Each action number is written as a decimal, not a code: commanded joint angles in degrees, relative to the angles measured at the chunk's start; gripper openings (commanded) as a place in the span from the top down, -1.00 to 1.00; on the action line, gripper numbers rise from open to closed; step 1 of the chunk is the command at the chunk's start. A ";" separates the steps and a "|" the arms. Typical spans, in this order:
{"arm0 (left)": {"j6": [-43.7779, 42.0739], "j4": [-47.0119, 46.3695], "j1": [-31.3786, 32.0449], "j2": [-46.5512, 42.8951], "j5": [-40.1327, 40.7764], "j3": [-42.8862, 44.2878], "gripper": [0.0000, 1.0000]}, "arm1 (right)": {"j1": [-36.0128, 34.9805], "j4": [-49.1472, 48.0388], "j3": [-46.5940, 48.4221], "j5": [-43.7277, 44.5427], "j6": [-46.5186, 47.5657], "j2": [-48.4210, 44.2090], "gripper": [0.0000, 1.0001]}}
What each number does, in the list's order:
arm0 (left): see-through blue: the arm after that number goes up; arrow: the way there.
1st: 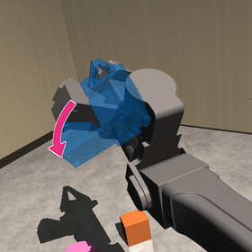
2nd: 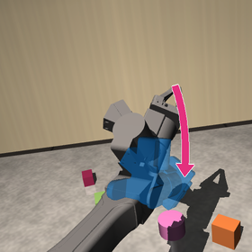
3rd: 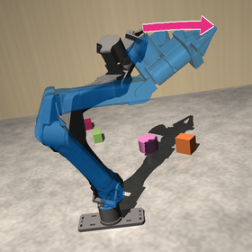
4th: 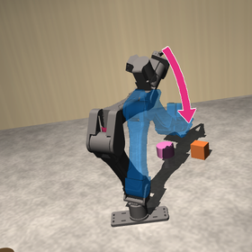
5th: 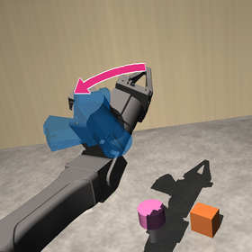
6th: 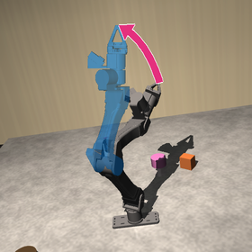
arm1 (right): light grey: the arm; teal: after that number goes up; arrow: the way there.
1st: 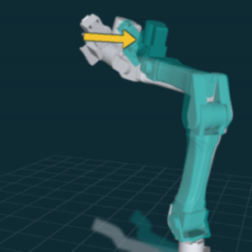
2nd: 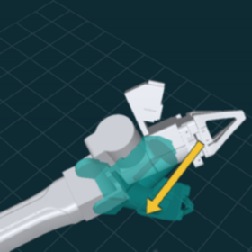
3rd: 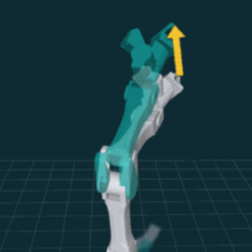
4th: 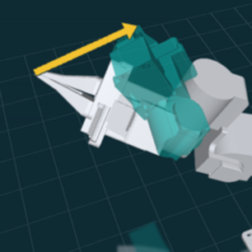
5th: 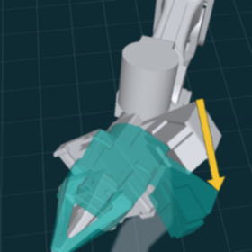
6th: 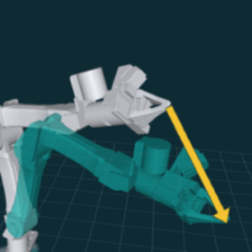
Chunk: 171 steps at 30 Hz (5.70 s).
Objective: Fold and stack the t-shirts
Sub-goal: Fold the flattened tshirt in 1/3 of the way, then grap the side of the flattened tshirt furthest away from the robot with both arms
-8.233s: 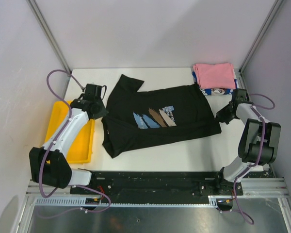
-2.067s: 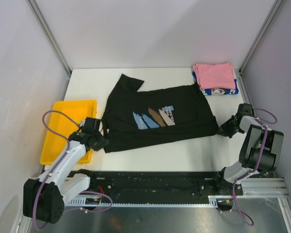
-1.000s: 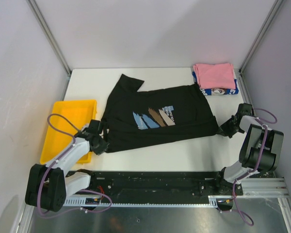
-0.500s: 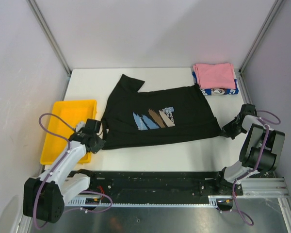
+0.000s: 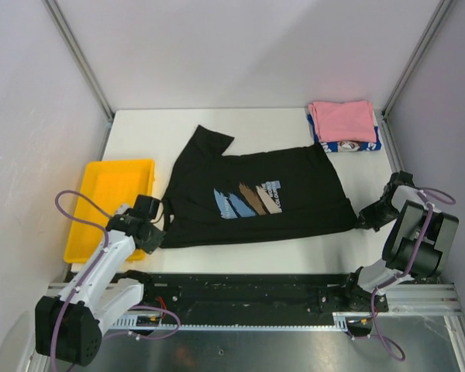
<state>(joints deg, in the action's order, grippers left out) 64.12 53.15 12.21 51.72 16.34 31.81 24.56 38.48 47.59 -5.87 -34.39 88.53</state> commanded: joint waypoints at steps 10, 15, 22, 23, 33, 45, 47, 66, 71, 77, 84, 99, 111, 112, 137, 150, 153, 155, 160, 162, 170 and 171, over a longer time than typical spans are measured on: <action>11.02 5.62 -0.25 0.00 -0.30 -4.43 0.97 | 2.60 7.29 -3.67 7.41 -2.35 -1.30 0.36; 10.06 5.82 -0.25 -1.75 -3.46 -4.01 0.34 | 2.85 6.53 -3.37 7.05 -1.65 -2.37 0.12; 3.36 6.52 -0.13 -6.08 -5.35 2.32 -0.07 | -1.98 6.23 -0.54 10.18 -0.44 -8.87 0.09; 2.14 6.74 -0.01 -6.31 -5.22 3.71 -0.08 | -2.94 6.16 0.06 10.49 -0.25 -9.94 0.09; -8.45 7.86 1.64 -4.70 -2.36 13.54 -0.07 | -10.34 6.78 3.65 11.45 0.39 -14.91 0.09; -8.82 -2.56 14.56 6.20 -6.30 12.75 0.49 | -27.93 2.66 3.73 10.88 -3.33 -12.78 0.34; -8.99 -4.64 15.53 8.35 -6.95 11.25 0.52 | -29.18 1.82 3.73 11.14 -3.93 -10.71 0.37; -8.00 -11.39 16.09 18.58 -3.32 -0.17 0.59 | -29.54 -4.67 6.22 10.71 -5.34 3.83 0.44; -7.92 -11.39 16.05 19.44 -2.33 -1.39 0.57 | -27.68 -4.65 6.85 9.97 -5.21 4.00 0.44; -7.57 -11.40 16.09 19.16 -2.05 -2.20 0.56 | -25.82 -4.27 7.57 9.11 -4.66 3.30 0.43; -8.19 -11.29 16.08 18.88 -2.41 -1.85 0.56 | -22.76 -3.64 8.42 8.50 -3.14 3.11 0.39; -8.82 -11.20 16.01 18.11 -2.99 -1.92 0.54 | -19.18 -3.08 11.61 9.50 1.05 7.76 0.33; -8.99 -11.21 16.07 16.98 -3.37 -2.71 0.51 | -17.37 -1.80 11.60 10.99 3.39 7.10 0.14; -9.00 -11.13 16.04 16.86 -3.35 -2.76 0.50 | -17.27 -1.82 11.58 10.84 3.42 6.48 0.09; -29.15 -8.55 9.19 34.57 -1.96 46.48 -0.13 | -22.98 -16.56 16.30 2.76 1.15 -2.32 -0.29; -43.40 -11.41 -2.11 82.71 -12.63 95.92 -0.04 | -23.43 -25.90 28.18 -0.39 3.04 18.54 -0.26; -43.07 -11.56 -3.83 89.51 -15.14 103.40 -0.04 | -23.61 -26.54 30.01 -0.64 3.67 20.97 -0.26; -42.71 -11.90 -4.60 93.36 -18.39 107.33 -0.03 | -23.66 -26.79 30.74 -0.81 3.68 22.05 -0.25; -42.90 -14.37 -4.87 98.13 -19.56 109.52 -0.03 | -23.80 -27.78 31.52 -1.50 3.43 23.59 -0.25; -42.73 -15.33 -4.92 99.42 -20.26 109.56 -0.03 | -23.84 -27.89 32.13 -1.51 3.49 24.23 -0.25; -41.49 -17.78 -5.00 100.91 -21.99 109.46 -0.01 | -24.29 -24.50 38.68 2.35 6.33 28.06 -0.24; -41.38 -17.93 -5.00 100.97 -22.02 109.36 0.01 | -24.29 -23.84 39.93 3.19 6.87 28.91 -0.24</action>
<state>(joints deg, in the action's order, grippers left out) 22.90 37.28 7.01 151.63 -3.75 139.31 0.69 13.61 81.95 -6.17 -30.59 115.15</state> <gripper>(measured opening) 0.511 0.623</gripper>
